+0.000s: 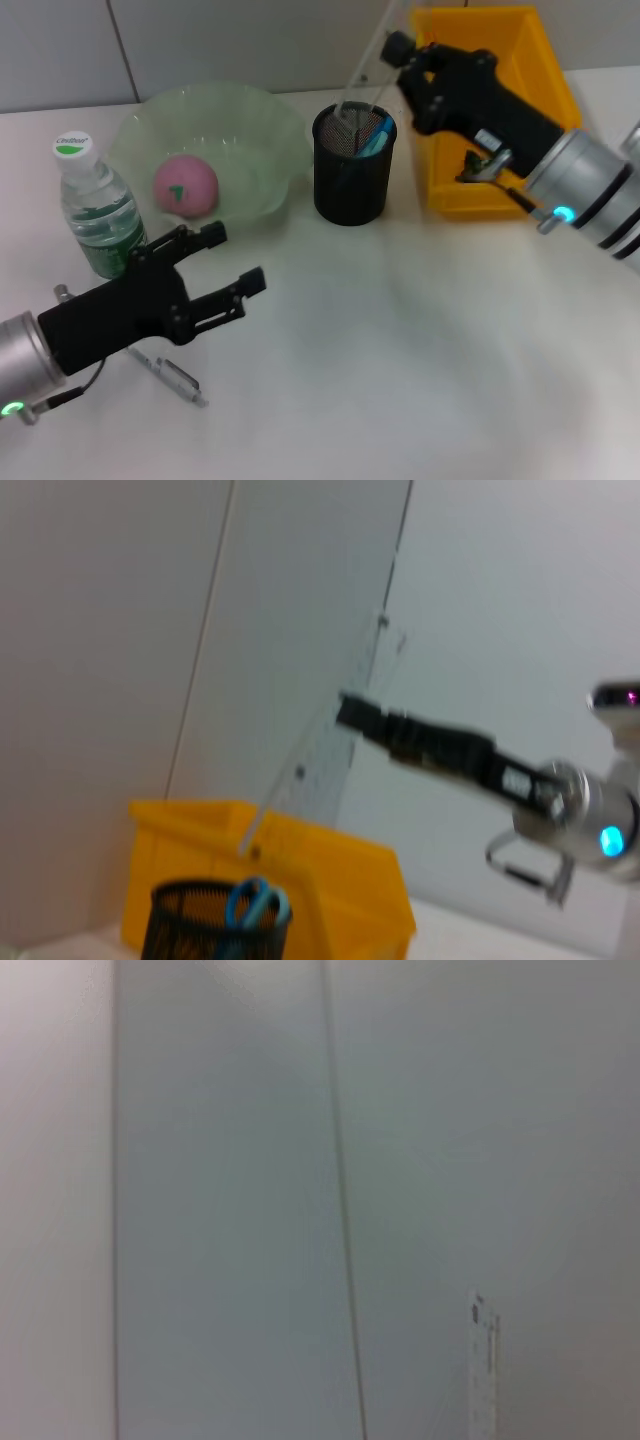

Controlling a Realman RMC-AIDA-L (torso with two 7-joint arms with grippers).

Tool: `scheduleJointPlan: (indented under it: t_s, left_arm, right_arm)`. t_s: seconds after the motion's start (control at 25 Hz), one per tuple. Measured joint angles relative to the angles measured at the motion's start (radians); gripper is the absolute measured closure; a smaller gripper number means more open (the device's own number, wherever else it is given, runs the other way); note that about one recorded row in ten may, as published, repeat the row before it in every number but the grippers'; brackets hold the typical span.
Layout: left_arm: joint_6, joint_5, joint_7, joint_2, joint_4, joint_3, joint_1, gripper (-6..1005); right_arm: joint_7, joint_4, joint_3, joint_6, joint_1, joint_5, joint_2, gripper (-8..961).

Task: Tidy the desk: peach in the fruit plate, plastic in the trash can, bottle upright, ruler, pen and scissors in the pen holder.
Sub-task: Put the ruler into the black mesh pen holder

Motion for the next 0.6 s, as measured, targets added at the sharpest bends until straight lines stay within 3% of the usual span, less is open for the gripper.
scheduleJointPlan:
  t_s: [0.2,0.28,0.44,0.6]
  left_arm:
    - [0.005,0.000,-0.002,-0.001,0.055,0.030,0.014,184]
    - [0.015,-0.002,0.019,-0.002,0.067,0.031,0.024,184]
    - [0.028,-0.003,0.044,-0.002,0.075,0.032,0.033,184]
    - [0.032,0.000,0.055,-0.003,0.075,0.032,0.034,185]
  right_arm:
    - [0.229,-0.139,-0.018,0.053,-0.027,-0.036,-0.007,867]
    - [0.405,-0.260,-0.033,0.122,-0.039,-0.129,-0.012,865]
    - [0.564,-0.365,-0.037,0.173,-0.036,-0.242,-0.016,859]
    - [0.590,-0.374,-0.037,0.194,-0.024,-0.258,-0.016,853]
